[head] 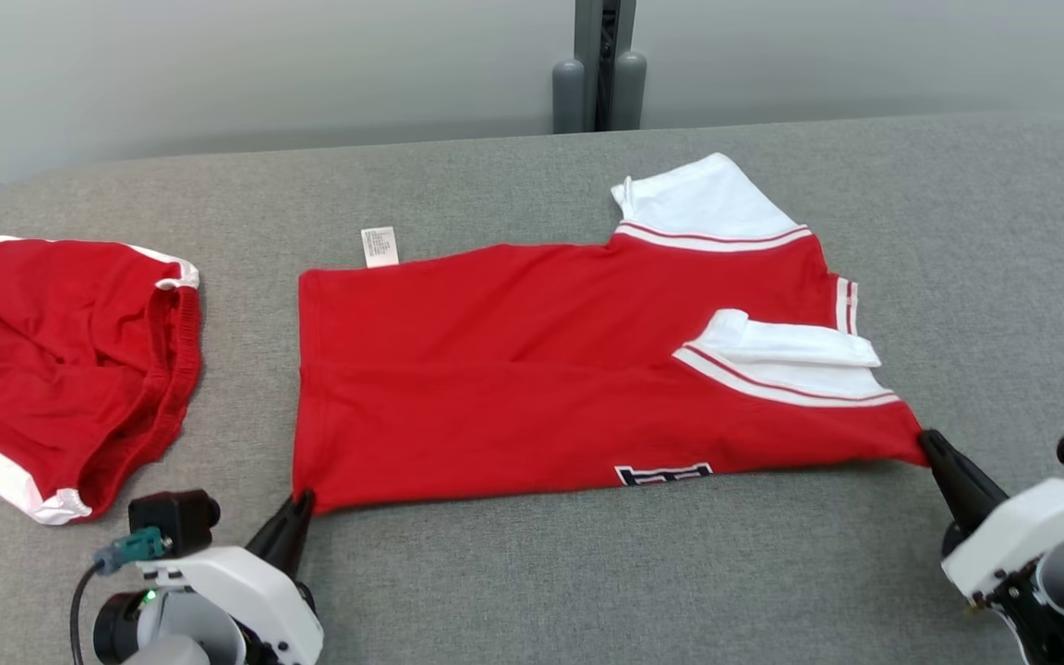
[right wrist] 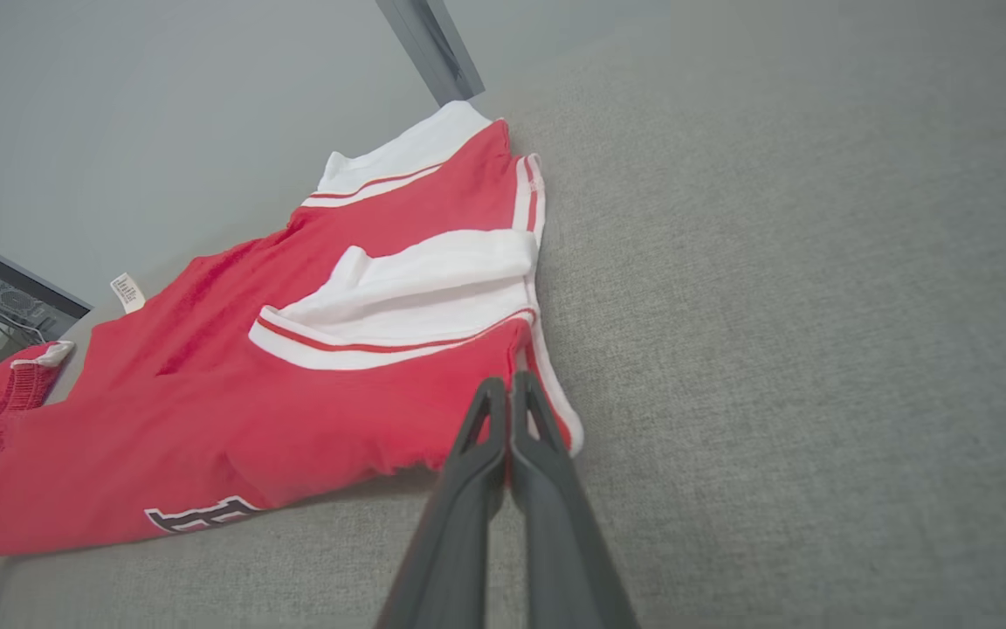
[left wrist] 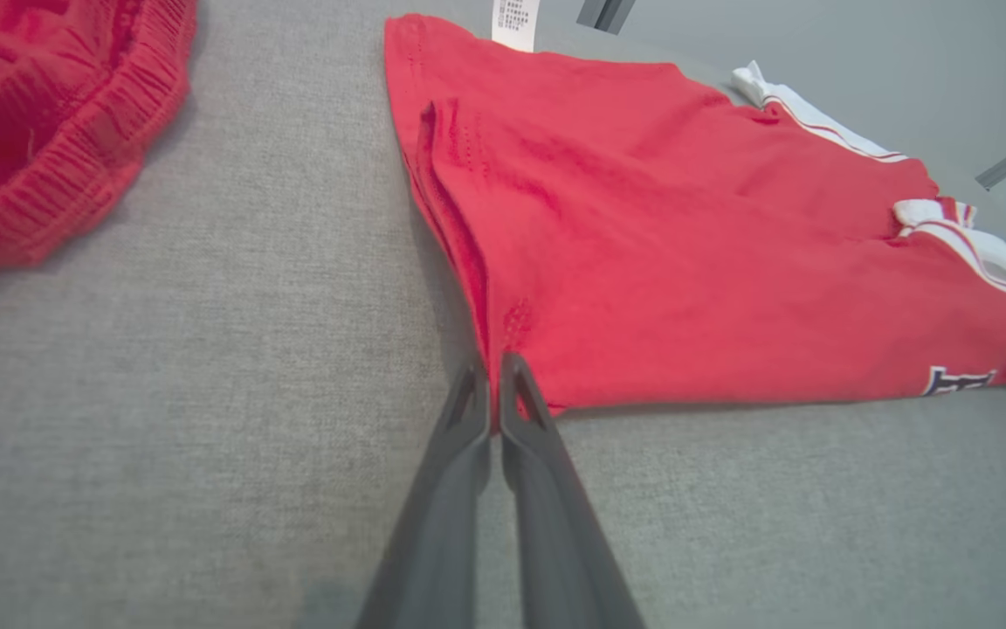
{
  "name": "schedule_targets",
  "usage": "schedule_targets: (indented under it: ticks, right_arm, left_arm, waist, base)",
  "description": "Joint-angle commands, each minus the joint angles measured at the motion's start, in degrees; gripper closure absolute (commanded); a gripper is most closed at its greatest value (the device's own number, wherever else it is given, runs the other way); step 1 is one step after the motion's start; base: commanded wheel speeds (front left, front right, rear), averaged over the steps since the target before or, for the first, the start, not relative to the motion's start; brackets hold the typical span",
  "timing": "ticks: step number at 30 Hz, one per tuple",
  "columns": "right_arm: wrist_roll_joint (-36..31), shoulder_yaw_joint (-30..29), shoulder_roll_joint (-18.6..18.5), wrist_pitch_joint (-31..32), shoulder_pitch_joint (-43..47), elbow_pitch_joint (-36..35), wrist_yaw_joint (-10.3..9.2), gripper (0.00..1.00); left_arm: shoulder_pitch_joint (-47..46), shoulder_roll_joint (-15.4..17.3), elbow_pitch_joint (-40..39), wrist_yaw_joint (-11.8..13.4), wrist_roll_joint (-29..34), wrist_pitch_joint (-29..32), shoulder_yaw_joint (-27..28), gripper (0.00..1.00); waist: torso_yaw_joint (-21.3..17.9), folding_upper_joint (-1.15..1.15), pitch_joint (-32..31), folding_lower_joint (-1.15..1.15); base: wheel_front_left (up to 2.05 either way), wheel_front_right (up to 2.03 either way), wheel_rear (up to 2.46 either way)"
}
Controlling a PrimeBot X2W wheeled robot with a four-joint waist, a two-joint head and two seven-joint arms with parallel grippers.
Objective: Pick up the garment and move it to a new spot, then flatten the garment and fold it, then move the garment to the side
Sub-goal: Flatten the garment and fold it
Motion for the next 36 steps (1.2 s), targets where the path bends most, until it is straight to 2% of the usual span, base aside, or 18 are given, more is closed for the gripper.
schedule_targets:
  ticks: [1,15,36]
  right_arm:
    - [0.5,-0.1,-0.9,-0.7,1.4,-0.3,-0.01,1.0]
    - [2.3,-1.7,-2.3,-2.9,10.1,-2.2,-0.01,1.0]
    - [0.1,-5.2,-0.6,-1.1,13.8,-4.1,-0.01,1.0]
  left_arm:
    - [1.0,0.6,-0.7,0.5,0.6,-0.4,0.0,1.0]
    - [6.9,2.1,-6.9,3.3,0.7,-1.3,-1.1,1.0]
    - [10.1,3.3,-9.2,6.7,-0.7,0.4,-1.3,1.0]
  waist:
    - [0.3,0.0,-0.3,0.0]
    - [1.1,0.0,-2.1,0.0]
    - [1.3,0.0,-1.9,0.0]
  base:
    - [0.0,0.0,0.0]
    - [0.0,0.0,0.0]
    - [0.0,0.0,0.0]
